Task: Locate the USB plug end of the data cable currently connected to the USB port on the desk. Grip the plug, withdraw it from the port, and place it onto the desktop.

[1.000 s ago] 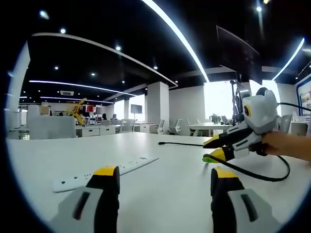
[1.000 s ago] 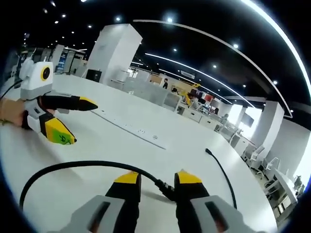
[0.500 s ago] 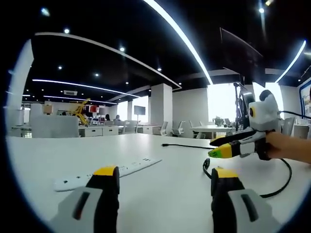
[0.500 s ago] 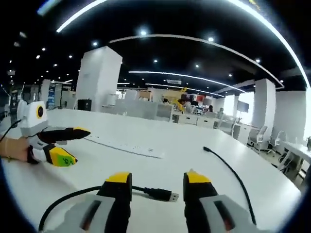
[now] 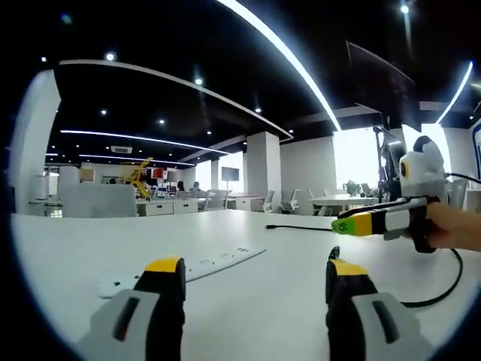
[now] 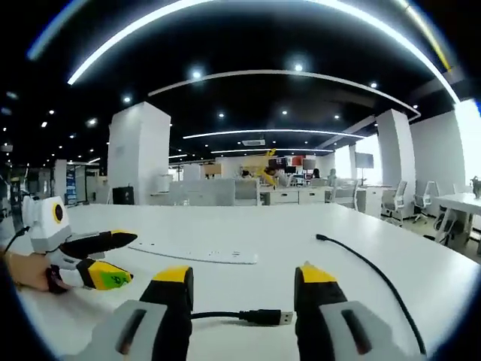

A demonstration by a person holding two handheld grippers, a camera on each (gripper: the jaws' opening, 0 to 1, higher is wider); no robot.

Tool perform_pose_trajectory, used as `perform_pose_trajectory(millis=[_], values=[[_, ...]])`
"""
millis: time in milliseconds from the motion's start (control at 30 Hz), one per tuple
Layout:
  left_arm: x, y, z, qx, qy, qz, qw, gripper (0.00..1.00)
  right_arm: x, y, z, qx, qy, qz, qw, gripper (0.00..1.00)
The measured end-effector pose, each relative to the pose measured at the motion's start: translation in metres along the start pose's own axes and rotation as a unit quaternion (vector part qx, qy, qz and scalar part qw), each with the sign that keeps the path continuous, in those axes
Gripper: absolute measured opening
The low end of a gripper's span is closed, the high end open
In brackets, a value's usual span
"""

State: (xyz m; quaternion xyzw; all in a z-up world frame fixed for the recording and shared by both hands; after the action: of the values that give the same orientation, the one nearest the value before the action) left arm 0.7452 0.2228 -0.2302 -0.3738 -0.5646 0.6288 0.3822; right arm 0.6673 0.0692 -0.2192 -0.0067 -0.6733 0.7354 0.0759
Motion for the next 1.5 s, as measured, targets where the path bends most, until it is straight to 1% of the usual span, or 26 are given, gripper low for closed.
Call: perform_pose_trajectory(millis=[100, 267, 400, 533, 700, 900, 1067, 1167, 1267, 1400, 1467, 1500], values=[[0.006, -0.001, -0.006, -0.003, -0.017, -0.003, 0.9998, 0.76, 0.002, -0.004, -0.004, -0.017, 0.003, 0.004, 0.9999, 0.54], [0.022, -0.006, -0.015, 0.018, -0.043, 0.005, 0.9989, 0.76, 0.008, -0.01, -0.011, -0.024, 0.008, 0.01, 0.9996, 0.54], [0.036, -0.01, -0.014, 0.024, -0.054, 0.005, 0.9982, 0.76, 0.018, -0.015, -0.02, -0.032, 0.008, 0.017, 0.9993, 0.54], [0.054, -0.022, -0.013, 0.016, -0.074, 0.016, 0.997, 0.77, 0.03, -0.02, -0.031, -0.04, 0.007, 0.025, 0.9989, 0.55], [0.077, -0.039, -0.005, 0.005, -0.093, 0.031, 0.9952, 0.76, 0.048, -0.027, -0.044, -0.037, 0.009, 0.035, 0.9986, 0.54], [0.102, -0.054, 0.009, -0.012, -0.111, 0.044, 0.9928, 0.77, 0.076, -0.037, -0.058, -0.04, 0.017, 0.057, 0.9974, 0.54], [0.122, -0.064, 0.022, -0.023, -0.119, 0.048, 0.9915, 0.76, 0.099, -0.043, -0.066, -0.046, 0.023, 0.066, 0.9965, 0.55], [0.134, -0.073, 0.03, -0.031, -0.122, 0.055, 0.9905, 0.75, 0.113, -0.049, -0.069, -0.052, 0.026, 0.078, 0.9953, 0.55], [0.148, -0.082, 0.037, -0.041, -0.128, 0.066, 0.9887, 0.75, 0.126, -0.052, -0.074, -0.047, 0.03, 0.08, 0.9952, 0.55], [0.166, -0.089, 0.045, -0.036, -0.133, 0.076, 0.9875, 0.76, 0.14, -0.057, -0.08, -0.052, 0.03, 0.087, 0.9943, 0.55], [0.175, -0.091, 0.048, -0.03, -0.134, 0.082, 0.9872, 0.76, 0.148, -0.059, -0.084, -0.044, 0.033, 0.092, 0.9942, 0.55], [0.184, -0.094, 0.051, -0.033, -0.138, 0.083, 0.9864, 0.76, 0.151, -0.06, -0.086, -0.042, 0.035, 0.095, 0.994, 0.55]])
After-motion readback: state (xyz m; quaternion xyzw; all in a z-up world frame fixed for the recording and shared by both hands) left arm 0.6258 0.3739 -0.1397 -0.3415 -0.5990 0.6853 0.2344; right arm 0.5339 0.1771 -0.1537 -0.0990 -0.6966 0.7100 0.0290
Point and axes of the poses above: the point that each gripper's makers call its tool centre point, and the gripper's own axes: x roughly backward along the fingers, z roughly to its right, y roughly out of its underside, the point moved 2 cm from there along x, roughly backward along the fingers, and after that the axes turned 6 degrees about x, right-handed, at the moved point
